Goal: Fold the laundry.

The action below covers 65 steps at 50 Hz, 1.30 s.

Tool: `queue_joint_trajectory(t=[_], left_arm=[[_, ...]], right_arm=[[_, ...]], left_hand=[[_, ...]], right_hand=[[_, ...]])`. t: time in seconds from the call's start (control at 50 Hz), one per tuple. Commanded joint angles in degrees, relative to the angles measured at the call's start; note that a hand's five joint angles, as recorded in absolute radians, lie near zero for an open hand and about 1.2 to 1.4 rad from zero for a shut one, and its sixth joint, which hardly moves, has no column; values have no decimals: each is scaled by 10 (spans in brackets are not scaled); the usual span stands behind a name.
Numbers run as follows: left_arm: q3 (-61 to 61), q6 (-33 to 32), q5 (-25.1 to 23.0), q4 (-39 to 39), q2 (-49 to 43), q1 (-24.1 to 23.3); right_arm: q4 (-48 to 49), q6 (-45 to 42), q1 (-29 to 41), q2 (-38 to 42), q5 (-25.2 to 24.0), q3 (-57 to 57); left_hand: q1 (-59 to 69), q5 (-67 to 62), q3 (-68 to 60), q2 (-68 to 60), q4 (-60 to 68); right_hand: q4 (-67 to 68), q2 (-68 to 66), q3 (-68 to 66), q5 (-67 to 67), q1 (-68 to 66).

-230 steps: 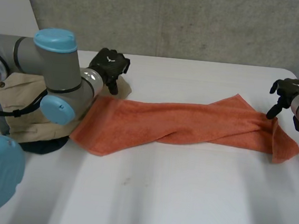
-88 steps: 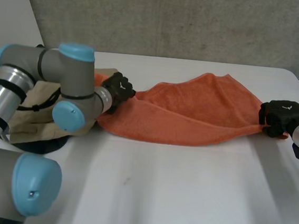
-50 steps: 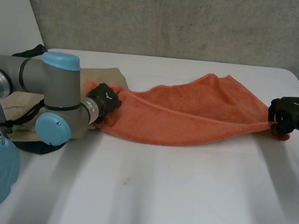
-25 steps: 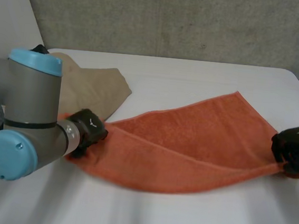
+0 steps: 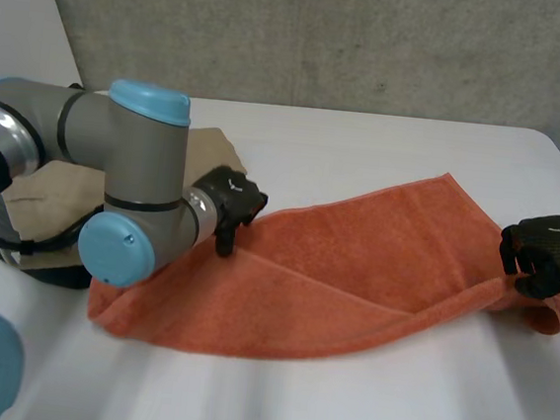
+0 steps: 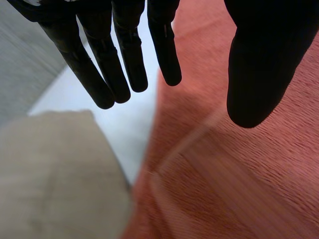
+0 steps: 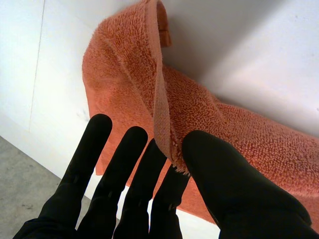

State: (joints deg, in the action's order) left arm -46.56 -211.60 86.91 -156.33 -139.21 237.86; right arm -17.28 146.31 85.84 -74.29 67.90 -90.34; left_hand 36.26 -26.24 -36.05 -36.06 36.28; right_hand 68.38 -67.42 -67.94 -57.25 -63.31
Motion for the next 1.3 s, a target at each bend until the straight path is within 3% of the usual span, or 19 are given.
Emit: queue_joint_trajectory(t=[0.02,0.38,0.46,0.76,0.84,0.9,0.96,1.06,1.14,1.2,1.3], left_arm=[[5,22,-21,22,-19,13],[-5,0,-8,-4,-54,20],[-8,-3,-6,-4,-49,22],[-85,22,-5,-21,94,18],[-77,-3,-3,28,88,20],[-22,-49,3,77,48,29],[41,-59,10,76,26,33],[233,-41,36,6,12,34],[335,13,42,-145,54,36],[321,54,26,-254,91,35],[263,66,-2,-309,127,36]], right_arm=[[14,-4,-2,3,-1,-8],[15,-5,-2,5,-2,-12],[16,-5,-2,5,-2,-12],[-6,-7,-13,-6,3,28],[-57,-37,-10,5,2,57],[-108,-106,-4,53,2,107],[-117,-139,7,90,9,154],[-44,-100,43,150,86,327],[123,31,49,151,167,440],[229,101,52,126,195,453],[291,121,64,86,188,413]], left_hand=[[42,-43,-44,-44,42],[29,-29,-31,-31,28],[436,-436,-438,-438,436],[437,-438,-440,-439,437],[437,-438,-440,-439,437],[437,-438,-440,-439,437],[437,-438,-440,-439,437],[437,-438,-440,-439,437],[437,-438,-440,-439,437],[437,-438,-440,-439,437],[437,-438,-440,-439,437]], right_hand=[[116,-126,-121,-127,-167],[116,-126,-121,-127,-167],[116,-126,-121,-127,-167],[116,-126,-121,-127,-167],[116,-126,-121,-127,-167],[116,-126,-121,-127,-167],[116,-126,-121,-127,-167],[116,-126,-121,-127,-167],[116,-126,-121,-127,-167],[116,-126,-121,-127,-167],[116,-126,-121,-127,-167]])
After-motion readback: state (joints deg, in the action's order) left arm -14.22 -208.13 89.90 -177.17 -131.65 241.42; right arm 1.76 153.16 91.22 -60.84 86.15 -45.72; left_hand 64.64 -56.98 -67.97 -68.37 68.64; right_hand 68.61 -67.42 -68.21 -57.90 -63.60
